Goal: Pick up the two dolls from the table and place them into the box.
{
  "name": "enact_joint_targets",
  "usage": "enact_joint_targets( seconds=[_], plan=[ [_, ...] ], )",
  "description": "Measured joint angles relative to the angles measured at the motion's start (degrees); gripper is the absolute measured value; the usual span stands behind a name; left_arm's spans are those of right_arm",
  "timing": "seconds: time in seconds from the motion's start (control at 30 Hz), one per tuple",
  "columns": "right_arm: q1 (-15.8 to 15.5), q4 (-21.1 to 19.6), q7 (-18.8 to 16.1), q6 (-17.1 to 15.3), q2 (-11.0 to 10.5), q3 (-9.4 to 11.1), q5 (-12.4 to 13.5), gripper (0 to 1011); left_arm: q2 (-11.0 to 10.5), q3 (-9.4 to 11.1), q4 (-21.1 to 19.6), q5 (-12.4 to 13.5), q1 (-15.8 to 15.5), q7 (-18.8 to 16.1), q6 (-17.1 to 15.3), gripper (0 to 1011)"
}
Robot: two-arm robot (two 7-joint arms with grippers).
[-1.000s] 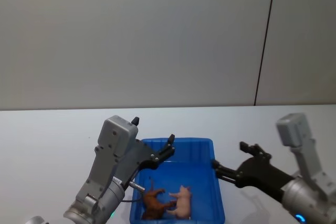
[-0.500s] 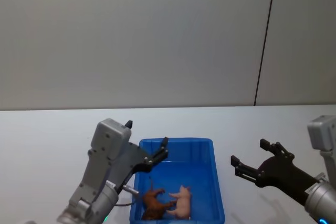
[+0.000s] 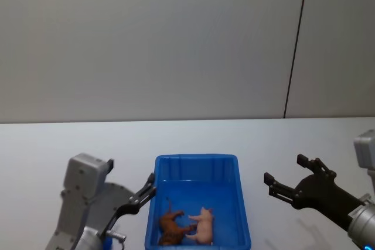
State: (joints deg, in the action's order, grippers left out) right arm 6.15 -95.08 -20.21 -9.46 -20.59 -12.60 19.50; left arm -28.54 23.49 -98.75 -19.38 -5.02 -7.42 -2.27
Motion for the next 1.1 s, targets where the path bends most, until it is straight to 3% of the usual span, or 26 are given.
enact_joint_targets(
  seconds=[0.4, 1.1],
  plan=[
    [-0.3, -0.3, 0.1, 0.3, -0.3, 0.2, 0.3, 1001, -2.5, -0.7, 0.1, -4.5, 4.8, -3.1, 1.3, 1001],
    [-0.5, -0.4, 0.1, 0.4, -0.5, 0.3, 0.5, 1001, -1.6, -0.9, 9.3, -7.0, 6.6, -1.1, 4.4, 1001]
  ],
)
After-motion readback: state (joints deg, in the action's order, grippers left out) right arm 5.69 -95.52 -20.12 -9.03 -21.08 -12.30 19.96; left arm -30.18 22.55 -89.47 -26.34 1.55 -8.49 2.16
